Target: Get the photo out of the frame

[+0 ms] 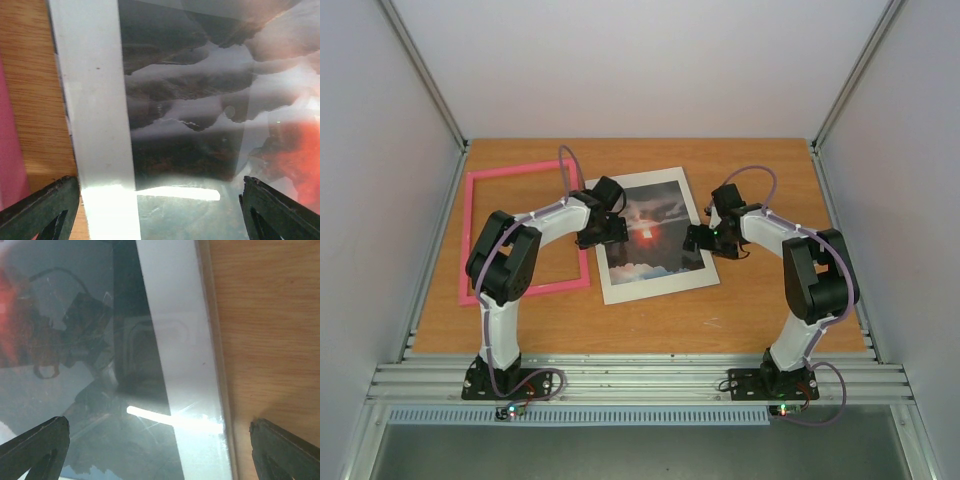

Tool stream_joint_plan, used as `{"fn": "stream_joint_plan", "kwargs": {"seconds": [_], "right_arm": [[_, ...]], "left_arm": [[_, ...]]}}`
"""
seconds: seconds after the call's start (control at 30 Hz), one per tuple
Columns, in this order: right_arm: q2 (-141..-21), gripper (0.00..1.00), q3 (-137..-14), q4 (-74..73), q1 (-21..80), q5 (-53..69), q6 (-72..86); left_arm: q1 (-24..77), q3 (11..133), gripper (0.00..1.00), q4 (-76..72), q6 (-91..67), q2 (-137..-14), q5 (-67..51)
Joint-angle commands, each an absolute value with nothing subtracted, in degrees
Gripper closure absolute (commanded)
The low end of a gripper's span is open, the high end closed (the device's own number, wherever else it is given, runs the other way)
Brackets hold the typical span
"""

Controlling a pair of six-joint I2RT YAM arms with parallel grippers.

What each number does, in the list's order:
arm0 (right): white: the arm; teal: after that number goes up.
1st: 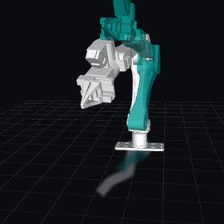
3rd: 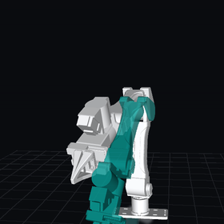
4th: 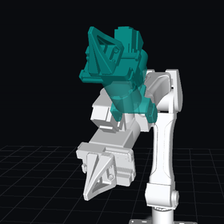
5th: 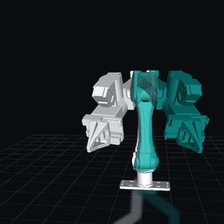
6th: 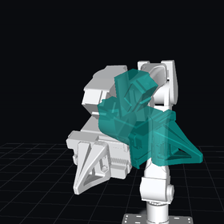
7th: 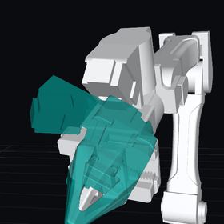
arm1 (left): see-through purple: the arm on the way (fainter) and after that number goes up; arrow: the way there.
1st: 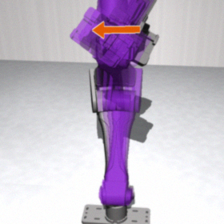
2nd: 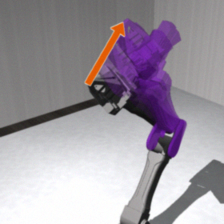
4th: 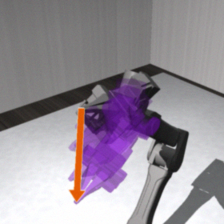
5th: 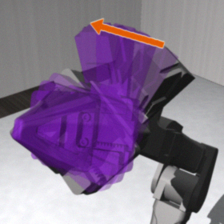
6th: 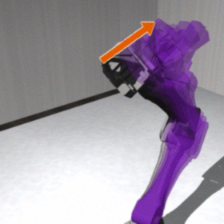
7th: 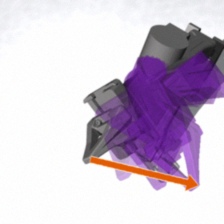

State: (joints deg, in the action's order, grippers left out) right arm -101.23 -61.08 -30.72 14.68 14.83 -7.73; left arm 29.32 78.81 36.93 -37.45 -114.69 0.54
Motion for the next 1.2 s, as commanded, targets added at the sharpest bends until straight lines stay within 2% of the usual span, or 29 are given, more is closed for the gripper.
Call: {"fn": "stream_joint_plan", "kwargs": {"seconds": [0.0,0.5,0.8,1.17], "right_arm": [[-101.4,0.01,-61.8,-33.5,14.2,19.4,-8.0],[-91.7,0.02,-52.2,-34.4,14.3,24.5,-3.7],[-87.5,0.02,-50.0,-40.2,14.3,17.8,-3.8],[-85.3,0.02,-45.9,-42.7,14.6,17.5,-1.5]], "left_arm": [[29.8,79.0,0.12,34.7,-36.7,-117.9,-6.1],[31.7,79.8,0.13,30.7,-33.2,-117.8,-14.5],[31.7,80.1,0.12,34.4,-31.3,-115.2,-10.2],[33.0,74.6,0.10,37.4,-26.9,-107.2,-4.0]]}}
